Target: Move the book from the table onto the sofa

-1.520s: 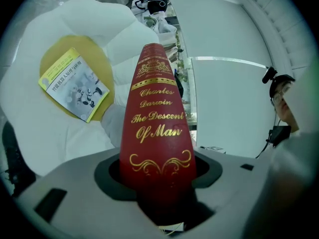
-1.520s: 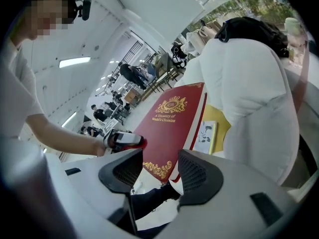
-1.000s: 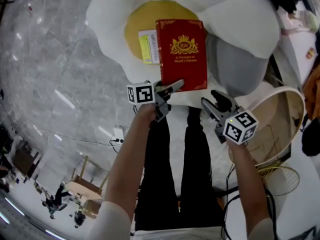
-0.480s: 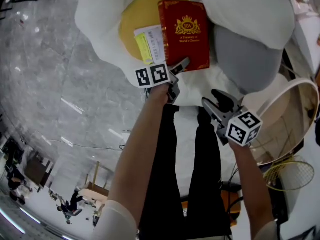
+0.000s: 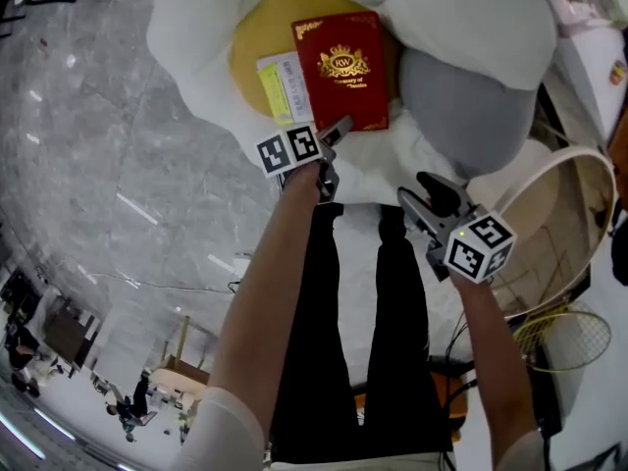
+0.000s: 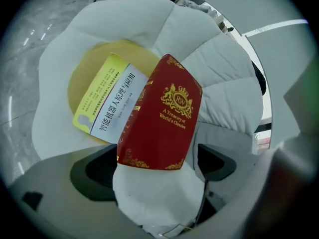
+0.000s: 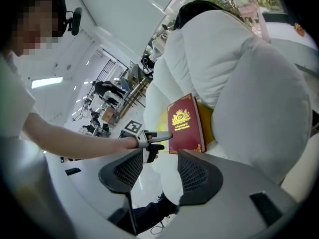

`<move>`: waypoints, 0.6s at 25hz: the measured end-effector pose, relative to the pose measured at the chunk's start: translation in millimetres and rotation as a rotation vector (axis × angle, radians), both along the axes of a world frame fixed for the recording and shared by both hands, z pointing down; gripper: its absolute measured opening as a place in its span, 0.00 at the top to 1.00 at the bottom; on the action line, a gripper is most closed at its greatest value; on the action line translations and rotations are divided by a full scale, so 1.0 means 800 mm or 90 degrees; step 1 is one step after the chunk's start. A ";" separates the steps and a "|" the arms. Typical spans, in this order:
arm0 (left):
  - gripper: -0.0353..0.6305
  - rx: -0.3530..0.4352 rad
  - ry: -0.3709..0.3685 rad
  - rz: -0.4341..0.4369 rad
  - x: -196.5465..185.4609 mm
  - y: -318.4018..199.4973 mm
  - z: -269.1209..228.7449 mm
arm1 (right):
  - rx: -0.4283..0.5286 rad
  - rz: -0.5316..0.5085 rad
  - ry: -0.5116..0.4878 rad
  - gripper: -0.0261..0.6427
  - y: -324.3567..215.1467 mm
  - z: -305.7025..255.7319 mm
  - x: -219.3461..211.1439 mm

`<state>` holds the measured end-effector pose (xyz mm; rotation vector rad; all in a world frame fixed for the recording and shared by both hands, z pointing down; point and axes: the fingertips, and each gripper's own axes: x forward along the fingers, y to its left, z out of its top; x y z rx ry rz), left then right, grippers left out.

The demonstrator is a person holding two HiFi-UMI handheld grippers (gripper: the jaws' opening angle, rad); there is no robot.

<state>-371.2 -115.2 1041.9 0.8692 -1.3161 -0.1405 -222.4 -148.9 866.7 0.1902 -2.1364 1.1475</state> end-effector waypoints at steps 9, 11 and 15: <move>0.39 0.099 -0.012 0.004 0.018 0.015 -0.161 | 0.050 -0.059 -0.017 0.65 -0.011 -0.111 0.014; 0.41 0.129 -0.005 0.008 0.029 0.016 -0.212 | 0.074 -0.085 -0.022 0.67 -0.013 -0.146 0.022; 0.54 0.191 -0.011 0.002 0.043 0.018 -0.314 | 0.110 -0.110 -0.032 0.79 -0.018 -0.218 0.046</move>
